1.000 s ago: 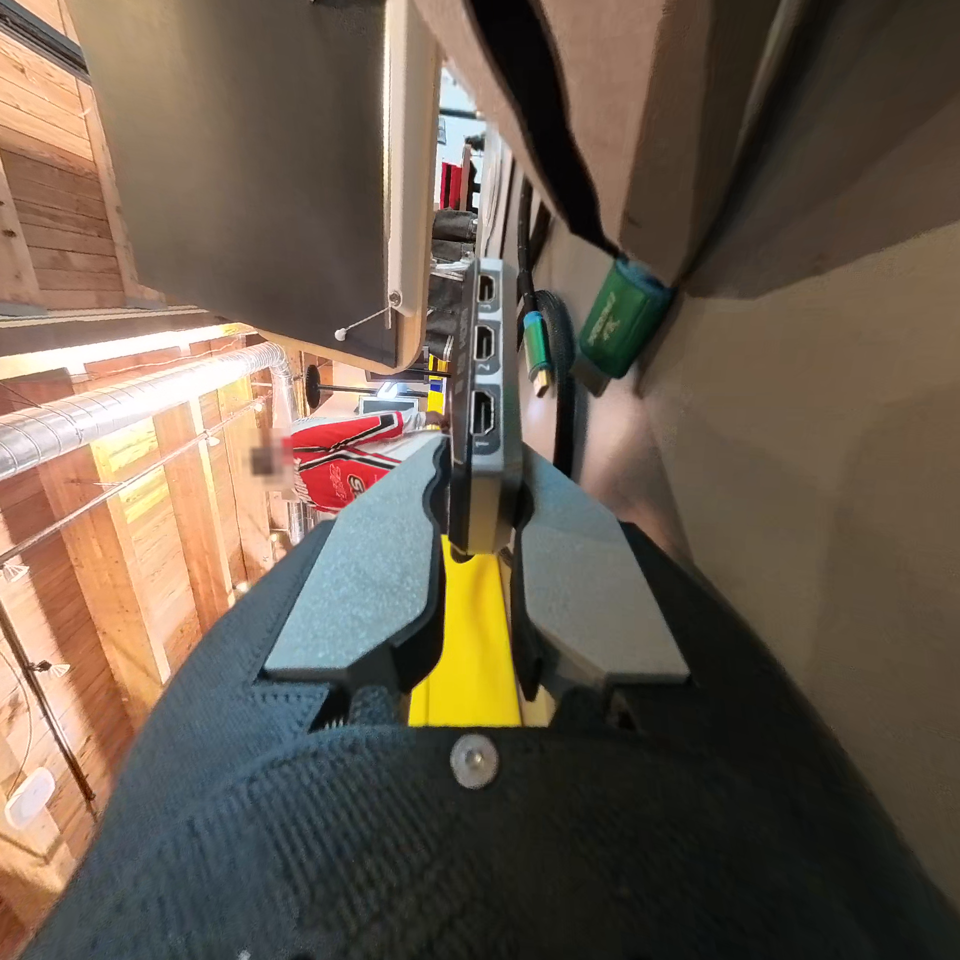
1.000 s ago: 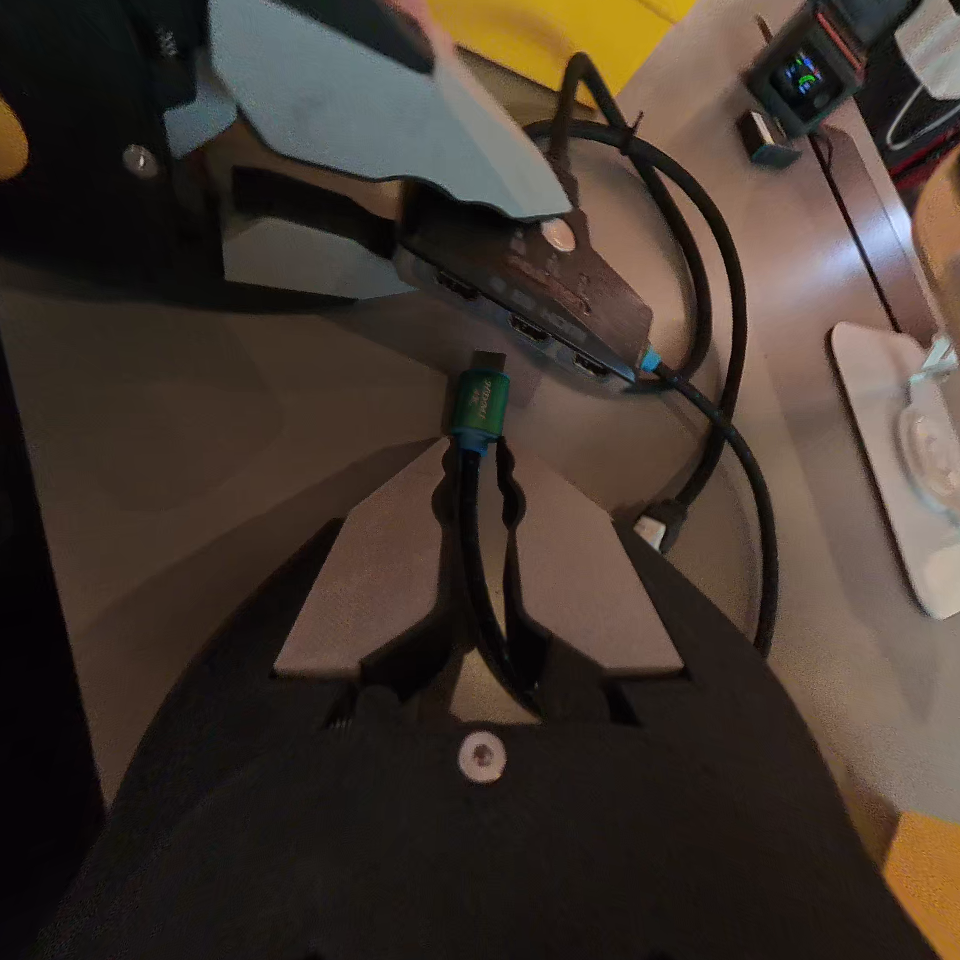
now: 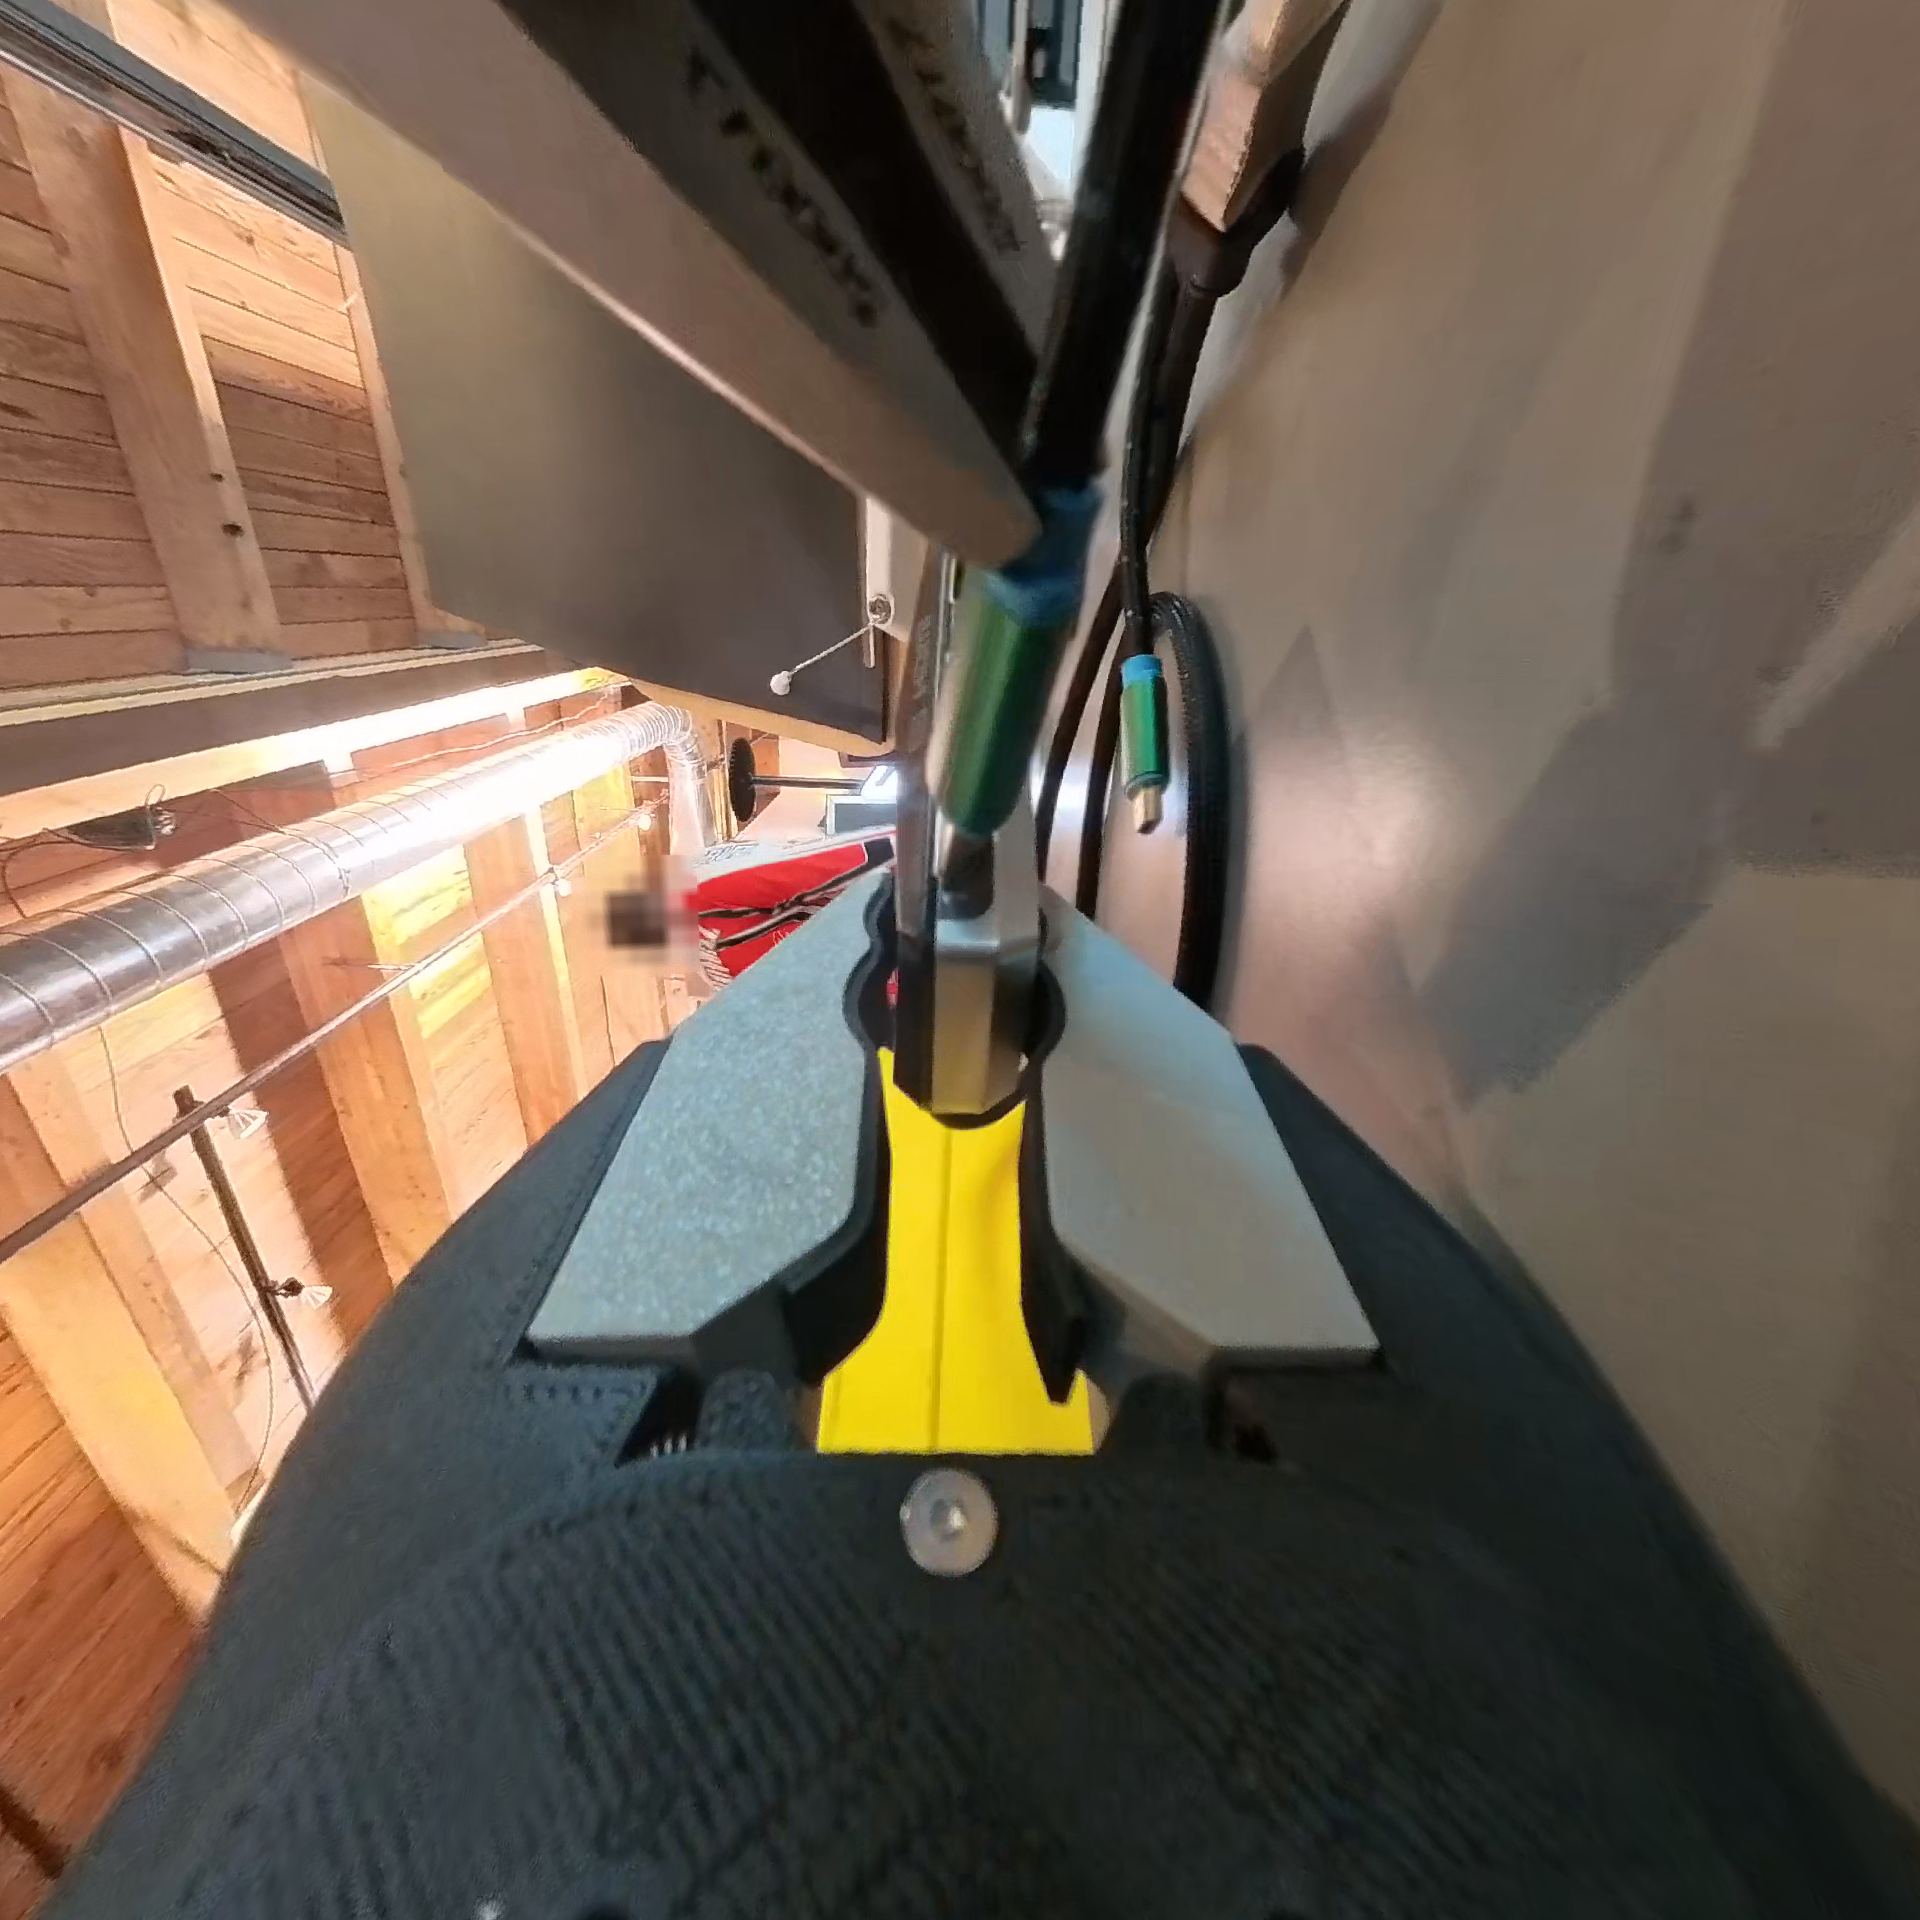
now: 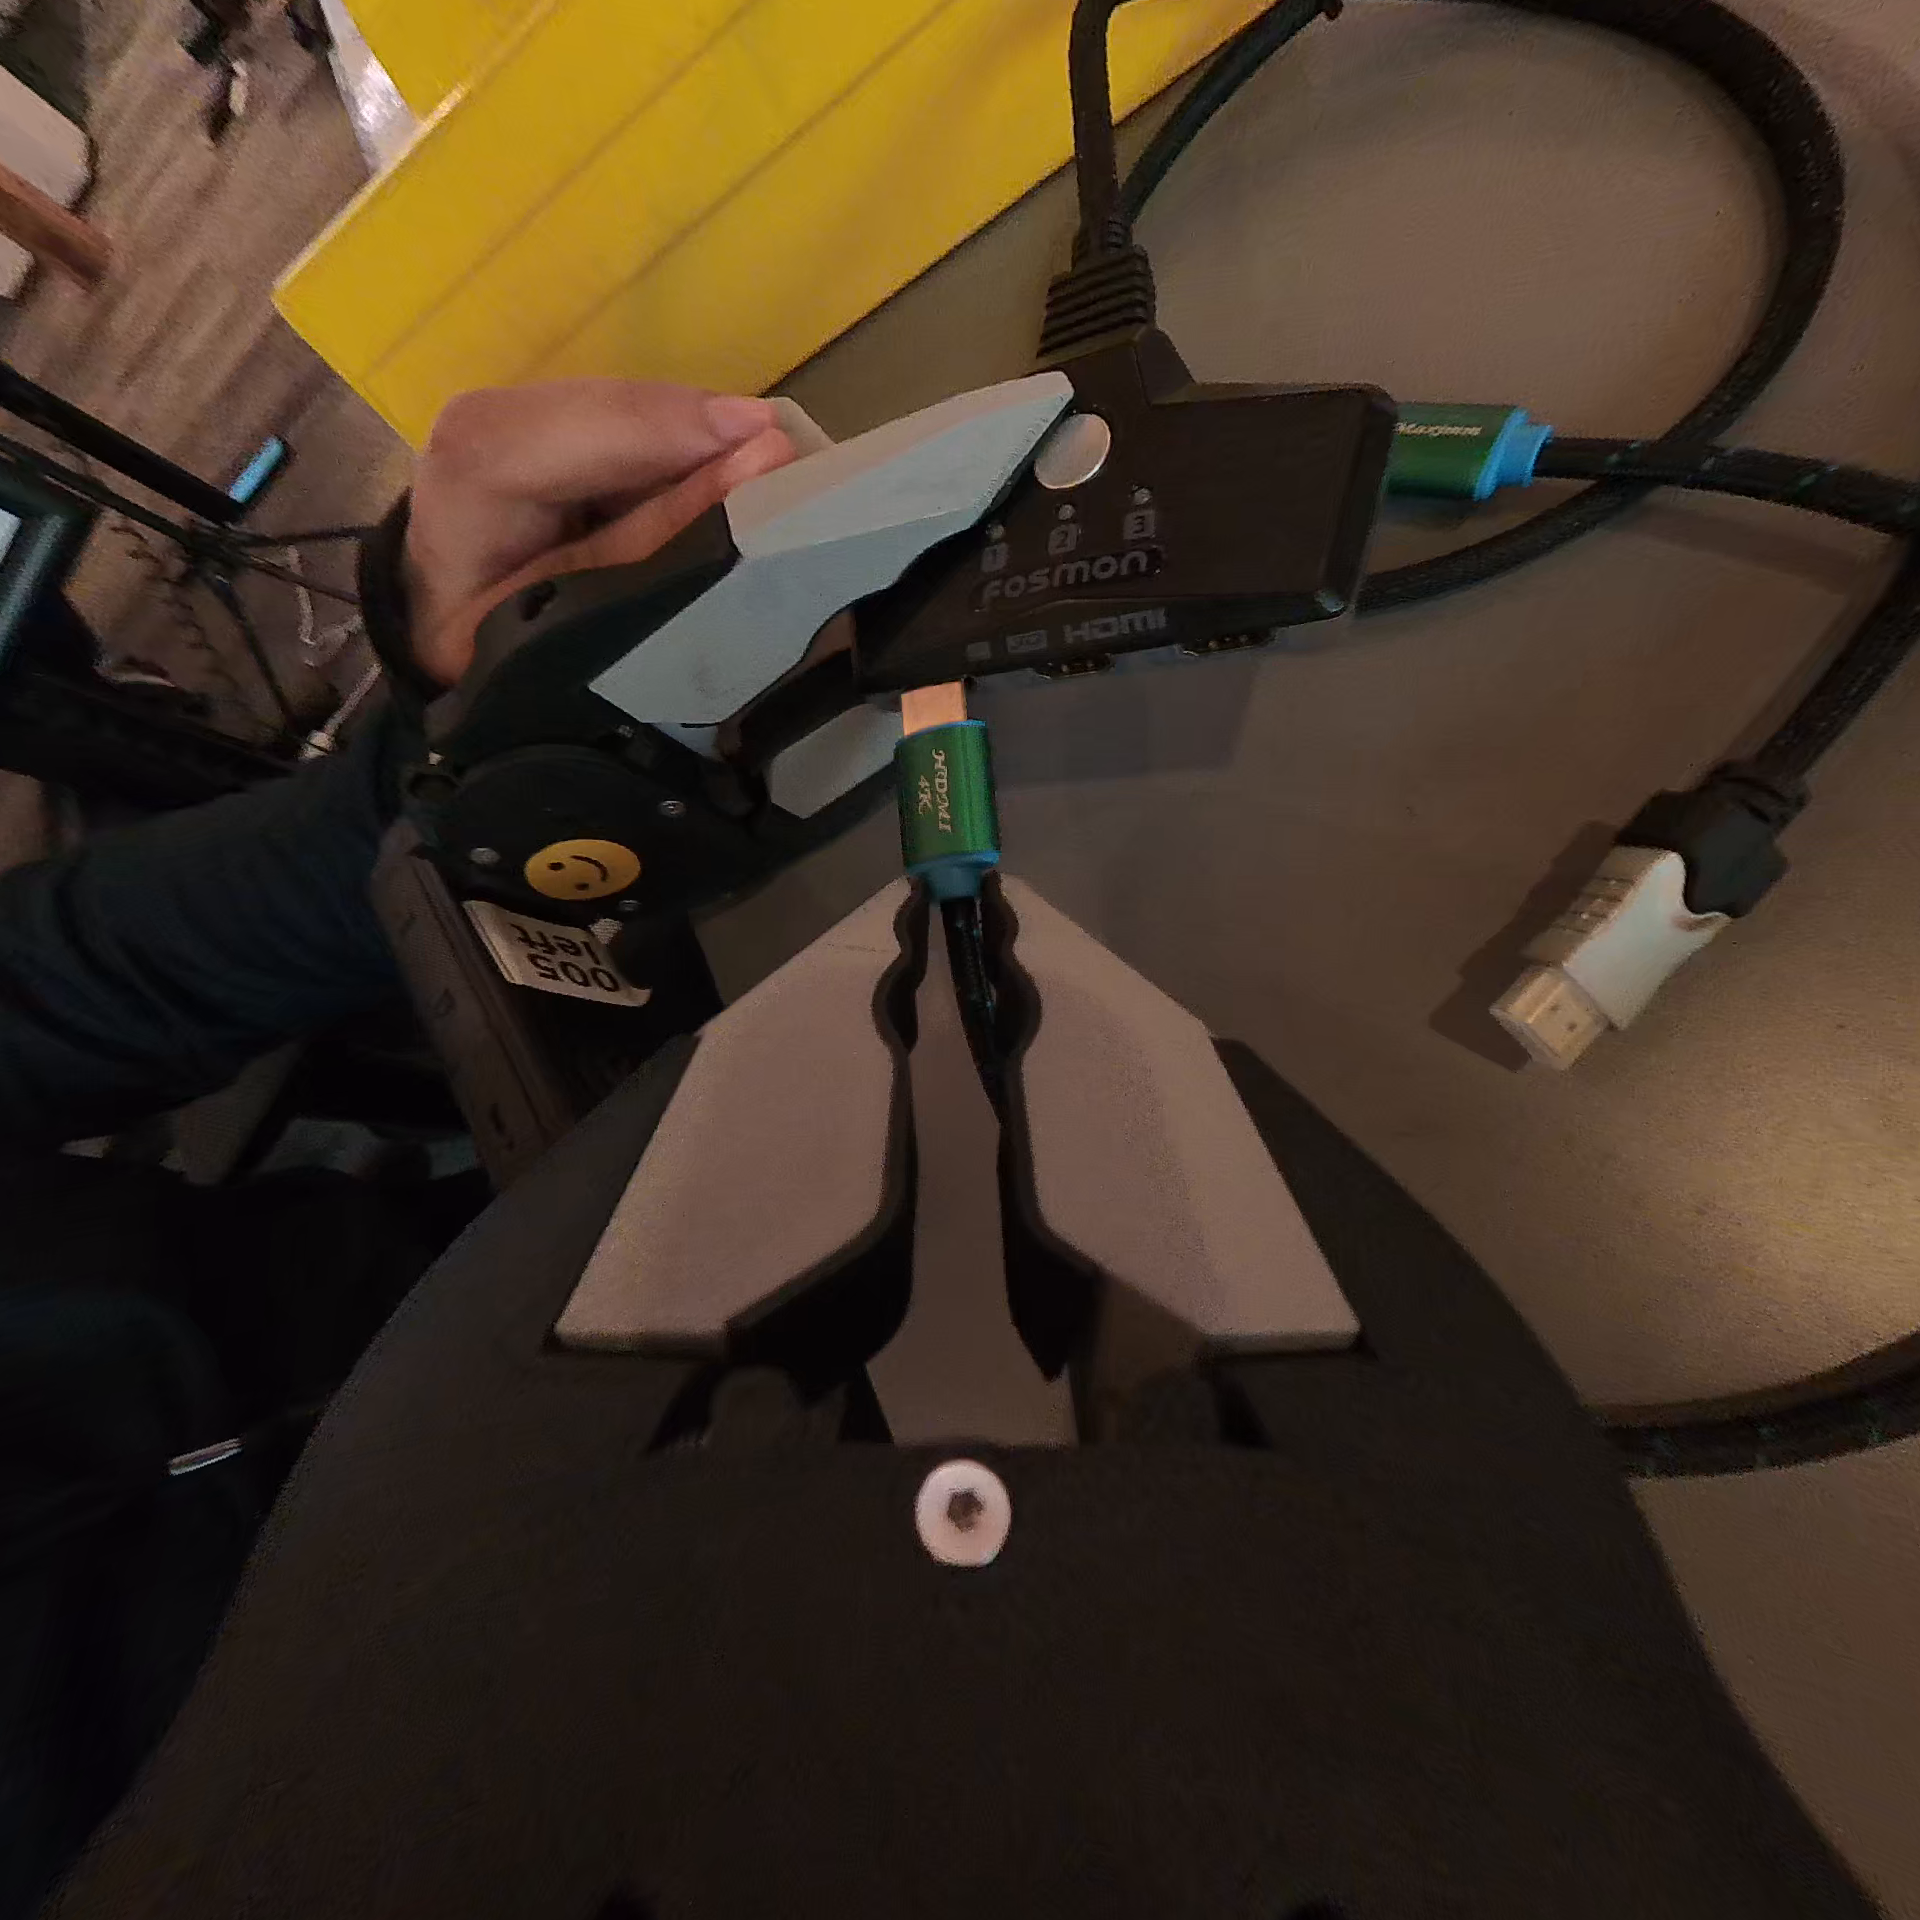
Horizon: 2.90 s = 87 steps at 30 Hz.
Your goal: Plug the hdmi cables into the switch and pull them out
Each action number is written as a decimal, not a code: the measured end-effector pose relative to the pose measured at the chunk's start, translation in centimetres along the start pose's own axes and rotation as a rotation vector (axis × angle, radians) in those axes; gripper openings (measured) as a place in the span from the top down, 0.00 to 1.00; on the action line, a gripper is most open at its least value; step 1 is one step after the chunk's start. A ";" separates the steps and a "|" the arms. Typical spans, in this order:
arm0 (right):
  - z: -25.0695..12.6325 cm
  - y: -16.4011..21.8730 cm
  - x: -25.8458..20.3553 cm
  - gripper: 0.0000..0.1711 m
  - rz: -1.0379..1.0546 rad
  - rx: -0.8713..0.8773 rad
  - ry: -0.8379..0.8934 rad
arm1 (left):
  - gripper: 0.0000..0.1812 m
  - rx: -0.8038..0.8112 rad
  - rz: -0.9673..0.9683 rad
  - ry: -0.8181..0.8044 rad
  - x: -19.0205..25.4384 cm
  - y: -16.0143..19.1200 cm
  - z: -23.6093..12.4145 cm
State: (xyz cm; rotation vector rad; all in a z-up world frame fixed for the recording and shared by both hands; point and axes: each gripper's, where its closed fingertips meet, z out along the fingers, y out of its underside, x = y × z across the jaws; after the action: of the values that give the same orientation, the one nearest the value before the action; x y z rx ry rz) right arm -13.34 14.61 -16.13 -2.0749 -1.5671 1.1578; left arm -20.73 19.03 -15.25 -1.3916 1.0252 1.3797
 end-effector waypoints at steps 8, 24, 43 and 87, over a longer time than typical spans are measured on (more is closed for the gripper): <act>0.1 -0.2 0.1 0.96 0.107 0.027 -0.025 | 0.90 -0.018 0.020 -0.001 0.2 0.1 0.1; 0.8 -1.2 0.0 0.96 0.203 0.272 0.078 | 0.90 -0.102 0.007 0.066 1.2 1.1 0.5; -2.4 -6.0 -0.7 1.00 -0.082 0.349 0.217 | 0.90 -0.028 -0.135 0.211 2.9 -2.0 -0.3; 0.7 5.0 1.2 0.80 -0.397 0.005 0.297 | 0.89 -0.026 -0.103 0.158 2.0 -2.1 -0.3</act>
State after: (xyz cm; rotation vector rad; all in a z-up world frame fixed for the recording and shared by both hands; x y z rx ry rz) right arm -10.47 13.72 -20.33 -1.7250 -1.7141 0.6798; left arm -18.56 19.36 -17.19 -1.5709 1.0246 1.2272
